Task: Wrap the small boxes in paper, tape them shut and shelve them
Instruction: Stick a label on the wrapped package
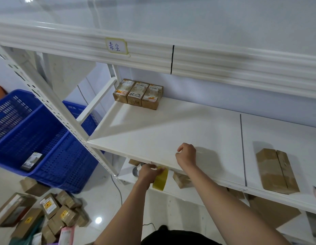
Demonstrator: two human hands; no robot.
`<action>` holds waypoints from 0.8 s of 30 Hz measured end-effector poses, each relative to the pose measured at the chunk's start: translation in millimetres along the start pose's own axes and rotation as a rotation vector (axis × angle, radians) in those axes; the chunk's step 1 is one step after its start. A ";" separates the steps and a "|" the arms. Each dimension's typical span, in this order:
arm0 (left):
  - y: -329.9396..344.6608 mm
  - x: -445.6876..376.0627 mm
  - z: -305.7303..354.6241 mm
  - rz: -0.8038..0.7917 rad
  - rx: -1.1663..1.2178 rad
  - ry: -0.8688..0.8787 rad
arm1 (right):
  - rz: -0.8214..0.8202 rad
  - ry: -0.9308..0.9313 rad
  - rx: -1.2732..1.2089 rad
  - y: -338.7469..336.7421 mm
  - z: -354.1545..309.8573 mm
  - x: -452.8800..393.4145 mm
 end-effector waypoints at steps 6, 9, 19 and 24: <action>-7.7 13.2 24.9 0.271 -0.191 0.123 | 0.058 0.055 -0.182 -34.0 21.5 14.4; 3.8 29.3 40.0 0.306 -0.104 0.200 | 0.042 0.119 -0.236 -47.8 41.2 25.7; 76.8 59.2 24.4 -0.130 0.064 0.068 | -0.089 0.334 -0.300 -48.4 106.7 82.2; 90.4 71.9 4.2 -0.322 0.219 -0.115 | -0.246 0.406 -0.489 -37.5 117.0 96.7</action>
Point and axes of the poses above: each hand's wrist, its own x-axis away from the middle knuckle, its own y-axis out of the palm, z = x × y, the point moved 4 cm from there along -x, towards the middle knuckle, and after that the axes turned 8 degrees about x, right-handed, at the moved point
